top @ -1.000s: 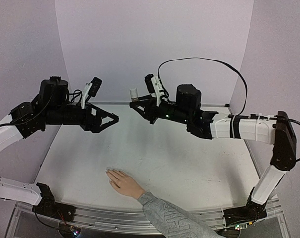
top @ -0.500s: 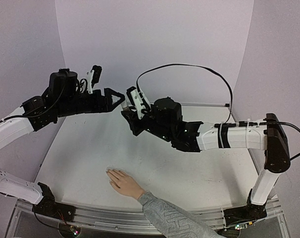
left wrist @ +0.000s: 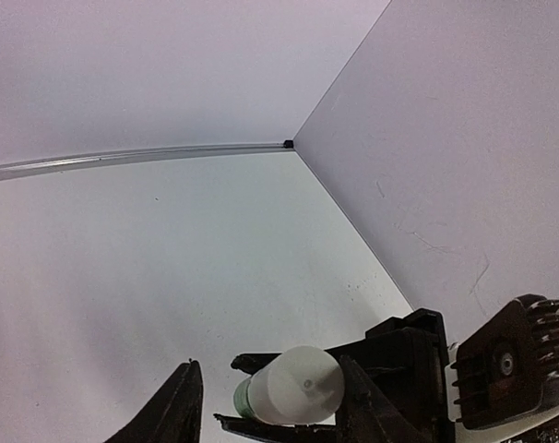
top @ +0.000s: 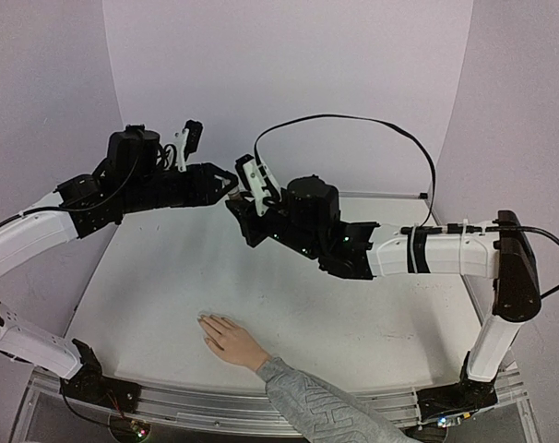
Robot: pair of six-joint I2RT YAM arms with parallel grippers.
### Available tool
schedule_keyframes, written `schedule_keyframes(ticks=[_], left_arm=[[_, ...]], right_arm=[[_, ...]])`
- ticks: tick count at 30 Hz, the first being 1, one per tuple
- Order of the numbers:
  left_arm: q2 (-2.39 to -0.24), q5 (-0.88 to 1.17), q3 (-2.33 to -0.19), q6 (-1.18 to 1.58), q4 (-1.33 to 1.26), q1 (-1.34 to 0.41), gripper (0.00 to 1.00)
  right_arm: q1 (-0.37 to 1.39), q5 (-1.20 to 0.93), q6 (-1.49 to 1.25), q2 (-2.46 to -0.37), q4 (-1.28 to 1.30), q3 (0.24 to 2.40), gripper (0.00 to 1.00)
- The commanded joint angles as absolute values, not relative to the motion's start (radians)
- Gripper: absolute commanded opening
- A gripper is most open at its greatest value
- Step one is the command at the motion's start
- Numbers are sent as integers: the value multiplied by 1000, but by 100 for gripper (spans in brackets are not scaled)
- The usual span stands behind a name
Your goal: Paint the nails
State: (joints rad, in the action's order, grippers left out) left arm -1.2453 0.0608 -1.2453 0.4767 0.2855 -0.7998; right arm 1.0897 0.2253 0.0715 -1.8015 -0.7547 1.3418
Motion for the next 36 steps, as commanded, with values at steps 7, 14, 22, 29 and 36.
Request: schedule_keyframes(ticks=[7,14,22,29,36], left_arm=[[-1269,94,-1310,450,235,-801,32],[-1268,148,-1269,438,235,-807,19],[-1241,335,-1188,326,230,-812,9],[-1191,792,-1117,61,224,-810,1],[-1236,1020,-1155,-28,224,-810,0]], right_arm=[[1098,224,80,-1802,-810,1398,0],[1098,210,70,-1796,-809,1399,0],[1072,7,62,-1751,-809,1381,0],[900,-1024,-51,-1687,-890,1327,0],[887,-1232,-192,-1658,-986,1312,0]])
